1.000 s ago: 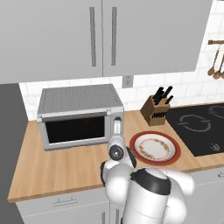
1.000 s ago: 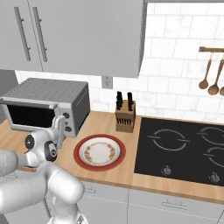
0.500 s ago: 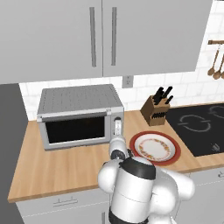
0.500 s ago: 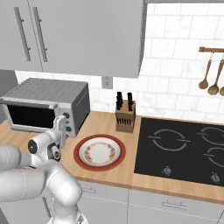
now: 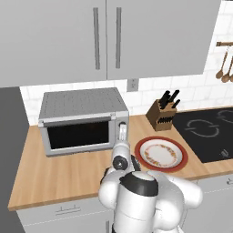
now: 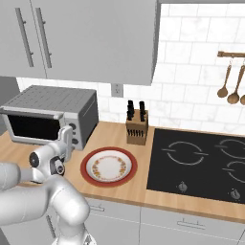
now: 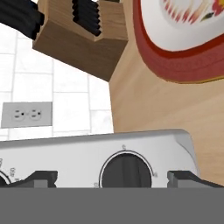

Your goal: Pick up the kebab skewer and baguette bread, and place them inside the toaster oven. Close the toaster oven door and start by setting the timer.

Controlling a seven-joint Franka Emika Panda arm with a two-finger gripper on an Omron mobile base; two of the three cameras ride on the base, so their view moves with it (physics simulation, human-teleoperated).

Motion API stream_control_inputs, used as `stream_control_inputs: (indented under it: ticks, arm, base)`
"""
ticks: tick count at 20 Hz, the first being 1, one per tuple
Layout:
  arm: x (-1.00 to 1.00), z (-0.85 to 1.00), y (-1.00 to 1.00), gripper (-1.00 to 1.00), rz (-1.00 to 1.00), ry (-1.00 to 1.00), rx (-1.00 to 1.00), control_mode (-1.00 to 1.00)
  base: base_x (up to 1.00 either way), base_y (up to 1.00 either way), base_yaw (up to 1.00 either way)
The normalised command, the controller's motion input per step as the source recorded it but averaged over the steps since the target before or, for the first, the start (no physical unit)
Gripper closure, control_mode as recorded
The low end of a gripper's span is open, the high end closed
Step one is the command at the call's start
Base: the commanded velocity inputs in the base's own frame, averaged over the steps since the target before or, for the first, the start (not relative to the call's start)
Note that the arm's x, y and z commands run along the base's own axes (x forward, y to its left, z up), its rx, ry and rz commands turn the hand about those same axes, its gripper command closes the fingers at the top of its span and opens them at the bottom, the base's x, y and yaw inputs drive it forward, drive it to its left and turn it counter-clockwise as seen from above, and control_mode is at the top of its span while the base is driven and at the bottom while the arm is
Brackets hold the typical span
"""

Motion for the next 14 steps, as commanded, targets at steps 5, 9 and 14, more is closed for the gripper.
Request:
stream_control_inputs:
  ticks: [5,9,14]
  arm:
    - [0.08,-0.39,0.48,-1.00,-0.08,0.00,0.11,-1.00]
    - [0.15,-0.41,0.44,-1.00,-0.06,0.00,0.10,-1.00]
    - [0.17,-0.49,0.08,-1.00,-0.05,0.00,0.10,-1.00]
  base:
    - [0.00,0.00,0.00]
    - [0.00,0.00,0.00]
    - [0.00,0.00,0.00]
